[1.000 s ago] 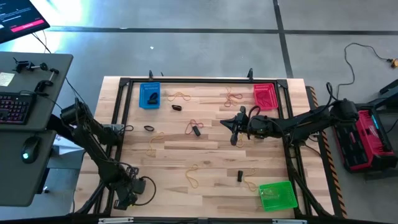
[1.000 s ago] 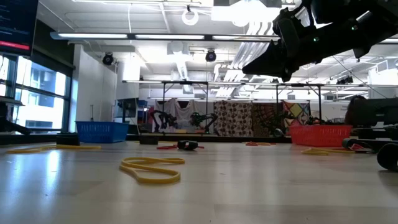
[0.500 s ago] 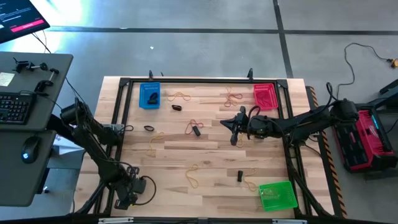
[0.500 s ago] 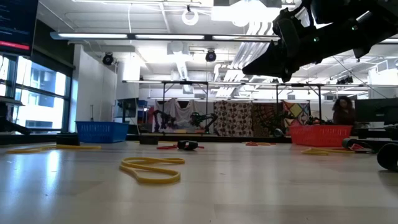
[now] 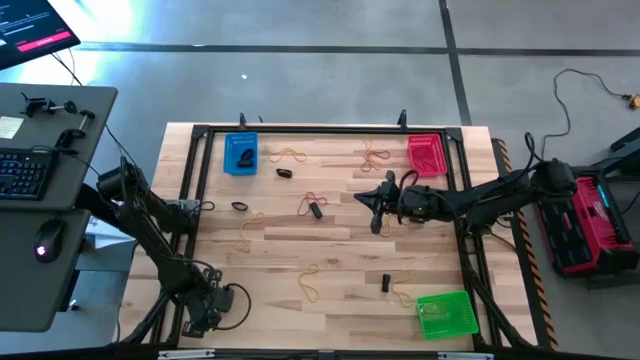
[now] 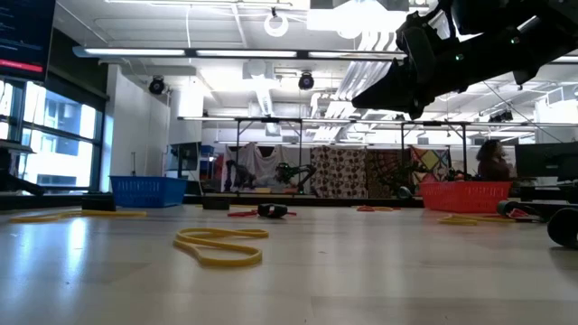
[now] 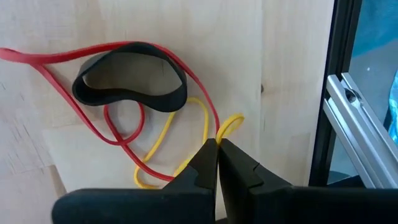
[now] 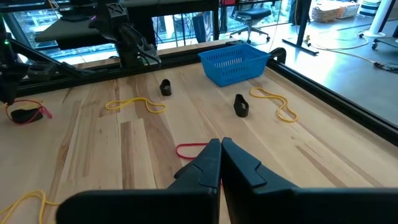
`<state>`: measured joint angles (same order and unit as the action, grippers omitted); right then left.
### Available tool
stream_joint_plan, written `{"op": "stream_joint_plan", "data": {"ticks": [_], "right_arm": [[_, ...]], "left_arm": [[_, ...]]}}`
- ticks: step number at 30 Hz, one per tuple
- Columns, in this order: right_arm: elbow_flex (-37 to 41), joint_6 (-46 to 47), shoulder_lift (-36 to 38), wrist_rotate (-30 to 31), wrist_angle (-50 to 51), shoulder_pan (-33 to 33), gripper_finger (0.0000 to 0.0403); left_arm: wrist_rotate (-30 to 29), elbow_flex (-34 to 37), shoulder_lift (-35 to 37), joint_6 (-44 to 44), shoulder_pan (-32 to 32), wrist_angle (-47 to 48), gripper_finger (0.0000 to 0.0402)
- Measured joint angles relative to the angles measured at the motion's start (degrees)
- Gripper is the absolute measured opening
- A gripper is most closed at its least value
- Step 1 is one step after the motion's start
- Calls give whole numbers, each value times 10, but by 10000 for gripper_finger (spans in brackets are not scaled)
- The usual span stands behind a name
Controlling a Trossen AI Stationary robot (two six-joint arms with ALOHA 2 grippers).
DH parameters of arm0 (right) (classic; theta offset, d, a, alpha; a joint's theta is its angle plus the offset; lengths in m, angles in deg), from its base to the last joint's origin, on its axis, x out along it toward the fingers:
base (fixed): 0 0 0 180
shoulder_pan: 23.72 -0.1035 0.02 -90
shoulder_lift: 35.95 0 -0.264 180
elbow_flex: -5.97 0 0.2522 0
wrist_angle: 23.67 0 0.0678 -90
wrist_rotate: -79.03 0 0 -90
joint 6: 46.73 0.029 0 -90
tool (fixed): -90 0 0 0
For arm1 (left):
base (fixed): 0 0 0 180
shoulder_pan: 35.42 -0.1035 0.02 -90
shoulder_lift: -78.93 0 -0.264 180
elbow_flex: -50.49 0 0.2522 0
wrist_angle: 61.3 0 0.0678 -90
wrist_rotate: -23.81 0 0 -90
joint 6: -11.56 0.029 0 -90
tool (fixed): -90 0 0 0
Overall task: Sort rubber bands into baskets
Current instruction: Put the yellow rubber band into green bin
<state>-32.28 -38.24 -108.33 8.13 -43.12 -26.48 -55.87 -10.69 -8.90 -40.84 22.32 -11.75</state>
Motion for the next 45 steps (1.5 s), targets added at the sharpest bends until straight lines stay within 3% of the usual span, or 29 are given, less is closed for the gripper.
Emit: {"op": "stream_joint_plan", "data": {"ticks": [16, 26, 30, 45], "right_arm": [[0, 0, 0, 2, 0, 0, 1], [0, 0, 0, 2, 3, 0, 1], [0, 0, 0, 2, 6, 0, 1], [0, 1, 0, -1, 8, 0, 1]], "left_arm": [[14, -22, 5, 23, -17, 14, 1], [5, -75, 55, 20, -42, 112, 0], [-15, -86, 81, 20, -55, 153, 0], [-140, -113, 182, 78, -158, 153, 0]]}}
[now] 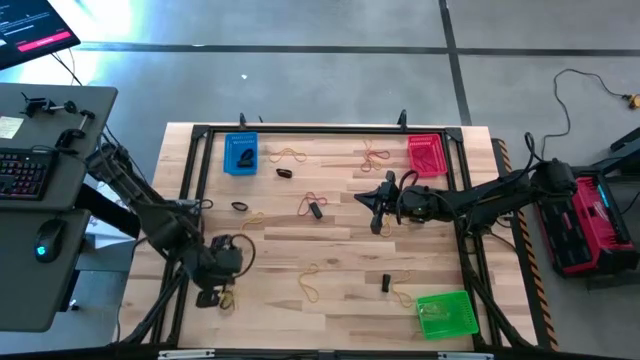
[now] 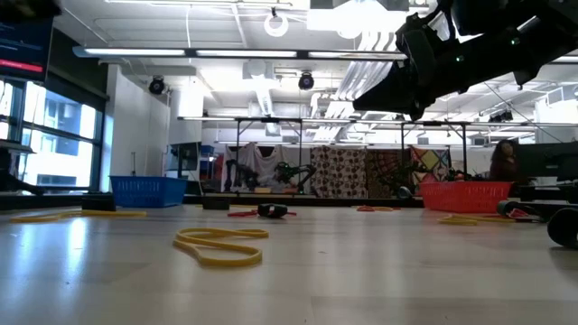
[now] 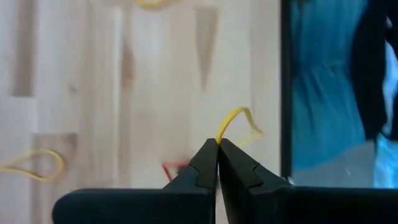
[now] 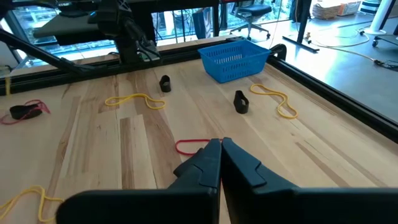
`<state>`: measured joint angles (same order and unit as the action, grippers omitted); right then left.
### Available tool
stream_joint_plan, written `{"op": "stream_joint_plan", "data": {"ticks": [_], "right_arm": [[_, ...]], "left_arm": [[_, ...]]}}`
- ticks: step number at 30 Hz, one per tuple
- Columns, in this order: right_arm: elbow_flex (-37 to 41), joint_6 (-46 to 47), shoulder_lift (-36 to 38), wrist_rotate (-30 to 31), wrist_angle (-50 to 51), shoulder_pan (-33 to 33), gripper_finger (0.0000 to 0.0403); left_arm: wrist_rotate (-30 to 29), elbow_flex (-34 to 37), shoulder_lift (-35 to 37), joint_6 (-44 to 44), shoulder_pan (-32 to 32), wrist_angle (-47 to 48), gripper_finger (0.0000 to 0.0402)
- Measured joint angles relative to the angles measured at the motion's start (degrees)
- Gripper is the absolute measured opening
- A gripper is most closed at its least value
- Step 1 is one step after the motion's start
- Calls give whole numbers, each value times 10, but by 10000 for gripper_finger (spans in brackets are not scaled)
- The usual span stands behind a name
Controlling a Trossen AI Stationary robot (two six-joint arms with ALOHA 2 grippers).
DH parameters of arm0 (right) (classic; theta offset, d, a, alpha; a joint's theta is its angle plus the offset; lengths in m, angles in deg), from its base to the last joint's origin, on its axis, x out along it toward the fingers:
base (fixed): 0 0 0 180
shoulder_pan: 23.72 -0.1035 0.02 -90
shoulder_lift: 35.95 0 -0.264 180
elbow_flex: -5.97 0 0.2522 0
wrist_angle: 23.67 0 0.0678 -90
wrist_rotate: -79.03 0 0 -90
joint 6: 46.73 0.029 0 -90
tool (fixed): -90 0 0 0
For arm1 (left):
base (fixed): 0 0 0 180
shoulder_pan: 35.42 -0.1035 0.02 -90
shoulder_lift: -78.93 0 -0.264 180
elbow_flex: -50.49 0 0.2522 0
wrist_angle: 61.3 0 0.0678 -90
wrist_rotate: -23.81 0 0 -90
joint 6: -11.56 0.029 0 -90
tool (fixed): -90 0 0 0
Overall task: Sort rubber bands into baskets
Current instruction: Put the yellow rubber band into green bin
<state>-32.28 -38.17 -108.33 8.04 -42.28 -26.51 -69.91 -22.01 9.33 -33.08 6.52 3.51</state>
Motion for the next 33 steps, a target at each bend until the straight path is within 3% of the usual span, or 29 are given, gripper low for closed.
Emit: {"op": "stream_joint_plan", "data": {"ticks": [6, 11, 14, 17, 26, 33], "right_arm": [[0, 1, 0, -5, 0, 0, 1], [0, 4, 0, -8, -6, -15, 1], [0, -1, 0, -8, -9, -33, 1], [0, -11, 0, -8, -14, -51, 1], [-22, -31, 0, 20, -3, -92, 3], [-53, -31, -20, 18, 5, -106, 78]], "left_arm": [[-43, 0, 0, 44, -49, -45, 0], [-135, 0, 0, 128, -87, -133, 0], [-157, 14, 1, 190, -118, -208, 0], [-145, 41, 0, 245, -151, -294, 0], [-36, 136, -2, 358, -253, -559, 0], [-16, 165, -2, 404, -302, -622, 0]]}}
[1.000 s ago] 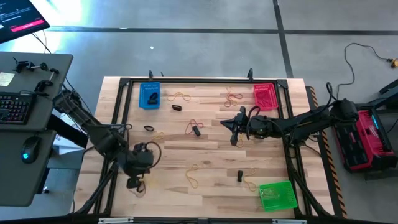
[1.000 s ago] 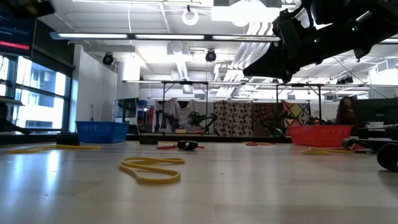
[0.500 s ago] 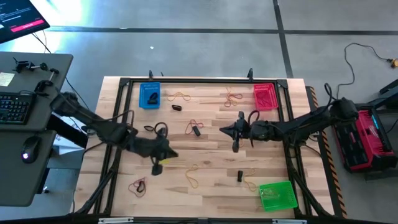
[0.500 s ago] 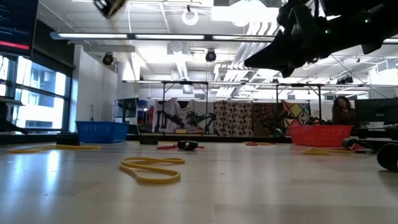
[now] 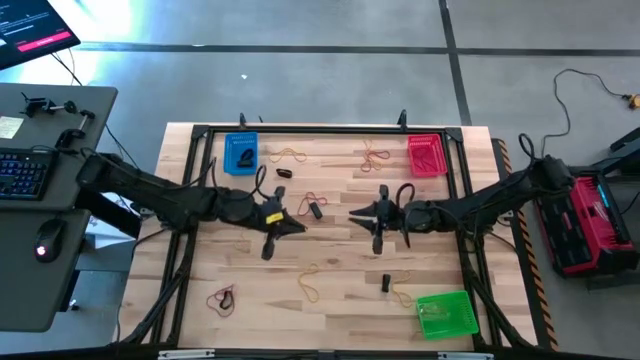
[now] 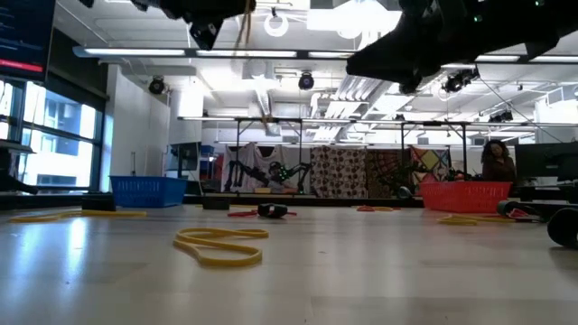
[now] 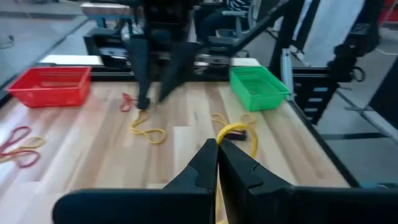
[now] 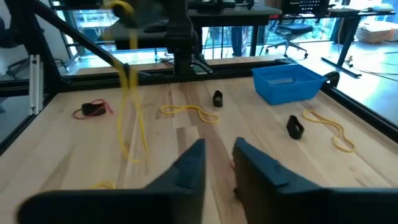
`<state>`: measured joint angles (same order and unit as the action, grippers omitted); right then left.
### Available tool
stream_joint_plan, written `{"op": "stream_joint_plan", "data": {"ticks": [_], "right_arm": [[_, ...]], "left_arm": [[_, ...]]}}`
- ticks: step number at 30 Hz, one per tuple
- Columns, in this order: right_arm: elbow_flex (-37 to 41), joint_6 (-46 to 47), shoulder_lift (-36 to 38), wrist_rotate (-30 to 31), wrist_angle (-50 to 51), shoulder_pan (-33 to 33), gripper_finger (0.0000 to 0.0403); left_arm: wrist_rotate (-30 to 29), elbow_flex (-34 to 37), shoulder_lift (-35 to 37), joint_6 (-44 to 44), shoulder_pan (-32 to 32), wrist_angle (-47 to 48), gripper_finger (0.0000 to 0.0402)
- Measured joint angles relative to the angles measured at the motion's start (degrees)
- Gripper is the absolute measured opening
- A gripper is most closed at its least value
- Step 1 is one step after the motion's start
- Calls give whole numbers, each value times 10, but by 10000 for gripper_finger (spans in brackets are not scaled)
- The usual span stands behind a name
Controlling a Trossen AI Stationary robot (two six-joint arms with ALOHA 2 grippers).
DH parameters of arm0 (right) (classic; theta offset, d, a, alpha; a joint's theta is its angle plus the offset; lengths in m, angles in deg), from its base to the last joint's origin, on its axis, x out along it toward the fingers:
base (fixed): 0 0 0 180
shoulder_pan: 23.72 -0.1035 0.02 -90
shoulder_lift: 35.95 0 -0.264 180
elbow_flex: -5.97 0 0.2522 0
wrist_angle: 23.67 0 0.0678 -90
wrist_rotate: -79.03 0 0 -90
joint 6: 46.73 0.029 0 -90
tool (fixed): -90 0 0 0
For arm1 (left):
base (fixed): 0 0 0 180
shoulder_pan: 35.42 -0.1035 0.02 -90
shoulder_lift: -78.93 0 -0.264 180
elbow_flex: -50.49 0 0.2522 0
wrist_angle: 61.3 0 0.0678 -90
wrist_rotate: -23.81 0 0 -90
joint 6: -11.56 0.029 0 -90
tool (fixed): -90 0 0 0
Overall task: Sort rubber bands into baskets
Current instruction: Put the yellow rubber band into green bin
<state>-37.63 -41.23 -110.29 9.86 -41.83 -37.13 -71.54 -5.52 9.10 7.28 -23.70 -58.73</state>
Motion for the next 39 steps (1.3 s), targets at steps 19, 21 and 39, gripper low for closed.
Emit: {"op": "stream_joint_plan", "data": {"ticks": [19, 21, 39], "right_arm": [[-228, 19, -221, -26, 14, -2, 236], [-249, 6, -234, -25, 29, -2, 236], [-286, -16, -251, -64, 47, 8, 182]], "left_arm": [[33, 30, 0, 20, -55, -63, 0], [34, 30, 0, 20, -55, -63, 0], [34, 30, 0, 35, -55, -67, 0]]}}
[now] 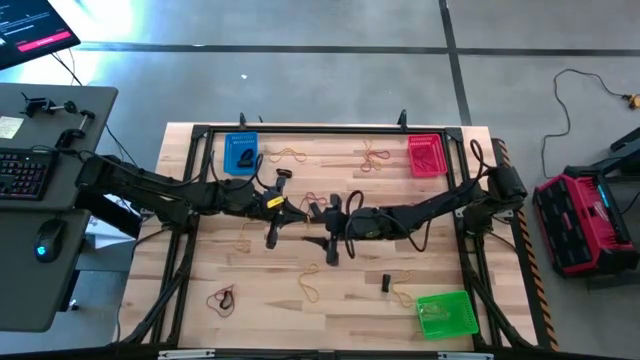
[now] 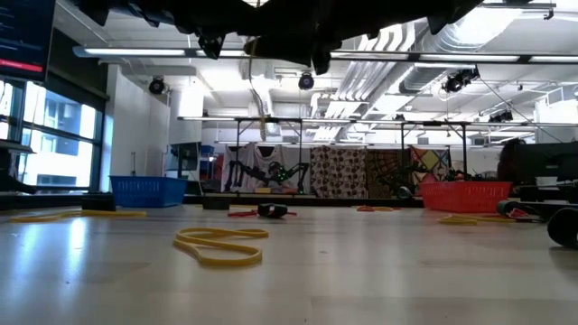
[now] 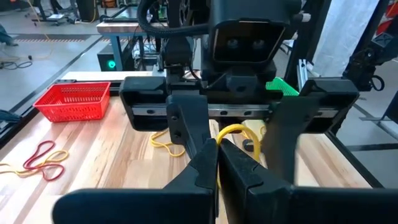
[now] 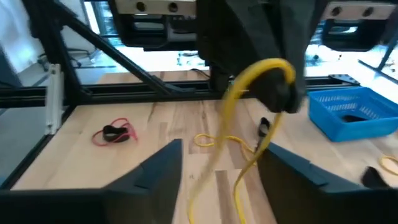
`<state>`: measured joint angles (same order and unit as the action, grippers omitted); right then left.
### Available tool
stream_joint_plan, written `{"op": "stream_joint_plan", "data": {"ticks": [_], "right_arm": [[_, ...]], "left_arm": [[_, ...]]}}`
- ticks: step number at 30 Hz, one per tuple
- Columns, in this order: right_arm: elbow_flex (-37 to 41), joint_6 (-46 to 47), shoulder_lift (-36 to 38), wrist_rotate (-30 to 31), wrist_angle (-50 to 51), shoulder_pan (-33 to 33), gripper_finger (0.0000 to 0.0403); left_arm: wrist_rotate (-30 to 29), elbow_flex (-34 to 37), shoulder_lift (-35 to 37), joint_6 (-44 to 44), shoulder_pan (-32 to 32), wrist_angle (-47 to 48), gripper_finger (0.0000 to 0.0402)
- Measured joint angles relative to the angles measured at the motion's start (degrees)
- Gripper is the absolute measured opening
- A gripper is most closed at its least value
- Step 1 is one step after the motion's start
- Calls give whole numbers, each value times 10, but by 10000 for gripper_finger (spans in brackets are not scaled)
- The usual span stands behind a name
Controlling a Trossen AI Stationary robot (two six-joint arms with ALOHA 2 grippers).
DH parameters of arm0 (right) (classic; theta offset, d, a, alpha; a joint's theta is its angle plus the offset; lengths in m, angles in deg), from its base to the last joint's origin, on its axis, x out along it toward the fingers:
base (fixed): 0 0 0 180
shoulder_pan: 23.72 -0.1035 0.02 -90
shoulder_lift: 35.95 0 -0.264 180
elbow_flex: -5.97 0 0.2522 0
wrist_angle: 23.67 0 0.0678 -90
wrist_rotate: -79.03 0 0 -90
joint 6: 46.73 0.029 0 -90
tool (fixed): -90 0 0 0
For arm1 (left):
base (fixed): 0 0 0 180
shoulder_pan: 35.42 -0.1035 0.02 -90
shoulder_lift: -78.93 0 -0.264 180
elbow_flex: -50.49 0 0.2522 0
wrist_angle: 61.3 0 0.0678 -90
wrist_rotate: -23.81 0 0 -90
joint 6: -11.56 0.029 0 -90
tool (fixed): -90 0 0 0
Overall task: Sort rubber bands into baskets
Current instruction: Put the yellow rubber band into green bin
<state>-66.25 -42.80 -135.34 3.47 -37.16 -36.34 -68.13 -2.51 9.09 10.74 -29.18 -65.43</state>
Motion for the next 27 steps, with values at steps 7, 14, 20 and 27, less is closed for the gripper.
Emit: {"op": "stream_joint_plan", "data": {"ticks": [7, 14, 20, 27], "right_arm": [[0, -19, 0, 19, 0, 2, 14], [0, -32, 0, 21, 1, -3, 3], [-13, -9, 24, 32, 87, -13, 2], [-36, 69, 100, 68, 246, -52, 1]], "left_arm": [[0, 0, 0, 0, 0, 0, 0], [-7, 0, 0, 22, 3, 0, 23], [-9, 0, 0, 30, 11, -11, 81], [-33, -1, 0, 30, 18, -27, 141]]}}
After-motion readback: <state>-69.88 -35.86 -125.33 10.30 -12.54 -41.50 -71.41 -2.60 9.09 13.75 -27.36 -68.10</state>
